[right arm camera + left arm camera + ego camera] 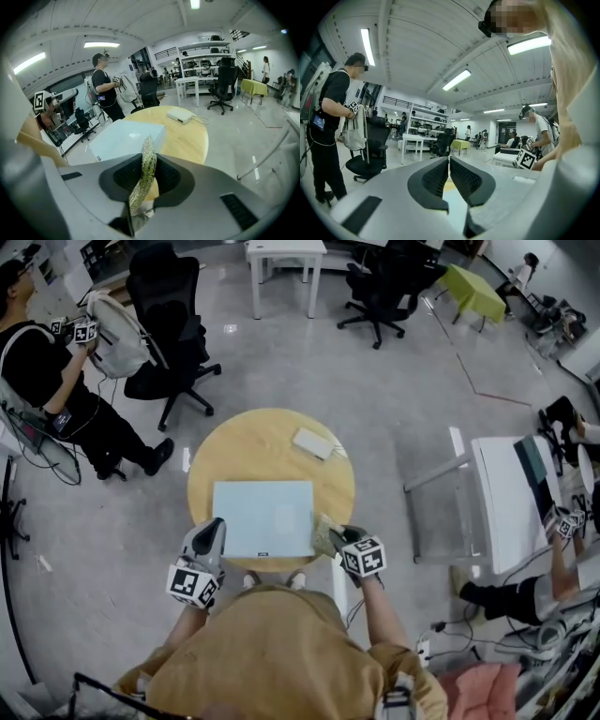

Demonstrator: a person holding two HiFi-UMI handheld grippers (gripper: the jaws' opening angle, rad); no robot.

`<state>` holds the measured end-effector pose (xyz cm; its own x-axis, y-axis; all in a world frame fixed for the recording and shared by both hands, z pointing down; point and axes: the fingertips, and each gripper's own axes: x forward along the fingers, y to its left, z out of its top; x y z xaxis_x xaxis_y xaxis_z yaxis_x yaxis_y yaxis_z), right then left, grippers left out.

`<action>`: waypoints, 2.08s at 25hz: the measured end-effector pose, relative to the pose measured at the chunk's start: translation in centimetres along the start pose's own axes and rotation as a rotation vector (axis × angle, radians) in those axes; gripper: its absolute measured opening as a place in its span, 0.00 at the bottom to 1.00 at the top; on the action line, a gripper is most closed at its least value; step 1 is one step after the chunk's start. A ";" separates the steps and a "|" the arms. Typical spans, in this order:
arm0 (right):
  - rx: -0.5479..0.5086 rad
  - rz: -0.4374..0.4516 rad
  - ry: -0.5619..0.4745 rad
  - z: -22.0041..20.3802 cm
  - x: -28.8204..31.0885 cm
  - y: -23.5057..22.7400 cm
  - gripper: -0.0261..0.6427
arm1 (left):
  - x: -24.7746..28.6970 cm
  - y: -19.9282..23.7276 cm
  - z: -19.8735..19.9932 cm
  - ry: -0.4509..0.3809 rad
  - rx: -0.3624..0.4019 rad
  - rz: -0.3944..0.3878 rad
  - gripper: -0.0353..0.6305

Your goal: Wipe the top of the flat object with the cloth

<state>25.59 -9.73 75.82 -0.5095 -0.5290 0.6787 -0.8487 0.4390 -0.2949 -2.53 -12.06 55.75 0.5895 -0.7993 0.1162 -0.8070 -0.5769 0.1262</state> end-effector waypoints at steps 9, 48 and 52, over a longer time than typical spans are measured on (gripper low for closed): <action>-0.095 -0.028 -0.076 5.5 -2.7 1.5 0.13 | -0.7 2.0 0.1 -0.001 -0.002 0.047 0.07; -0.197 0.576 0.065 16.1 22.7 23.6 0.13 | -13.5 8.5 -0.4 -0.002 -0.047 0.487 0.08; -0.254 0.542 0.107 15.7 23.9 23.2 0.13 | -15.2 8.2 -0.5 0.002 -0.054 0.545 0.08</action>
<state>-8.52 -23.55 74.59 -0.8314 -0.1117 0.5443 -0.4052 0.7922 -0.4563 -18.06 -4.60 55.49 0.0864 -0.9797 0.1811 -0.9928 -0.0696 0.0971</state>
